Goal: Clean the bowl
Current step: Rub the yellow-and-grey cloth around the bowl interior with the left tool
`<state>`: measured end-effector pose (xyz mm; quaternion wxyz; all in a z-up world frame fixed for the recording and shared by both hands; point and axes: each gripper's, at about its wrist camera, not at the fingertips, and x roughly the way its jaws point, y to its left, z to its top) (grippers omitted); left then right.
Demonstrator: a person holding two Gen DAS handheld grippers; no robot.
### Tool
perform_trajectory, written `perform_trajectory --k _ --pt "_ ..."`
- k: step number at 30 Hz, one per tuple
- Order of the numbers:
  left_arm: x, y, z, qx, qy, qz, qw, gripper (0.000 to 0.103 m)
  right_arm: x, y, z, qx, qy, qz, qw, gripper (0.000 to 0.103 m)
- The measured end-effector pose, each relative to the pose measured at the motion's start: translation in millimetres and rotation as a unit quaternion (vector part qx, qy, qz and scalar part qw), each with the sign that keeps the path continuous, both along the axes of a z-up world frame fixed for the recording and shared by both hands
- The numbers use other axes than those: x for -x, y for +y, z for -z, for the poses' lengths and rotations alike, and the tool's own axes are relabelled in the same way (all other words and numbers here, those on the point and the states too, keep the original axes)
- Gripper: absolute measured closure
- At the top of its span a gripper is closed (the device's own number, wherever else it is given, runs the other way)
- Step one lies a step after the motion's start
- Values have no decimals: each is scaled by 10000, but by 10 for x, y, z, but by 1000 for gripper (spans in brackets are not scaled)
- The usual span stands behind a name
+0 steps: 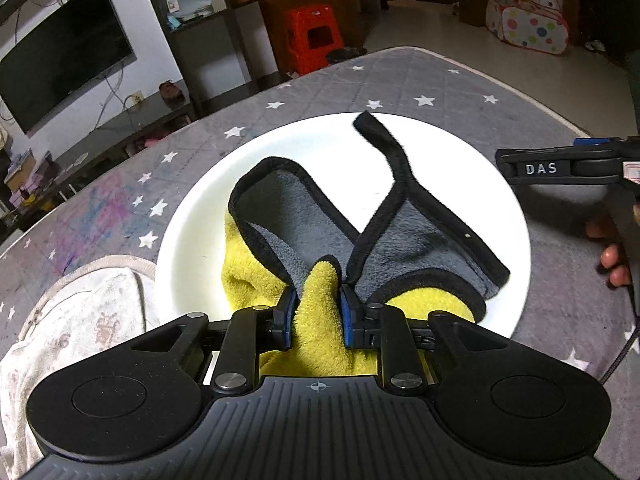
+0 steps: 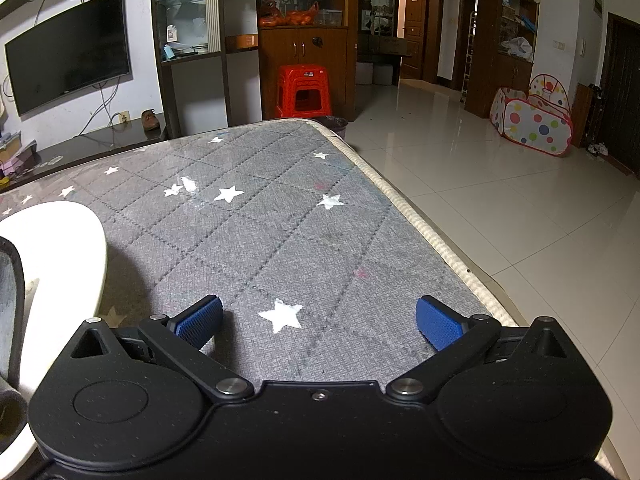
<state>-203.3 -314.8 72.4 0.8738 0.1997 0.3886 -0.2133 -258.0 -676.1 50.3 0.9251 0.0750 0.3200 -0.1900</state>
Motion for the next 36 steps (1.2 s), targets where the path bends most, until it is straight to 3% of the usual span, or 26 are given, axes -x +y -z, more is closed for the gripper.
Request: perform_trajectory --k 16,36 --pt "-225 -298 27 267 37 108 9996 82 15 -20 4 -7 -4 2 10000 0" --pt "-612 -342 39 436 -1 -192 9989 74 12 -20 6 -9 -5 2 10000 0"
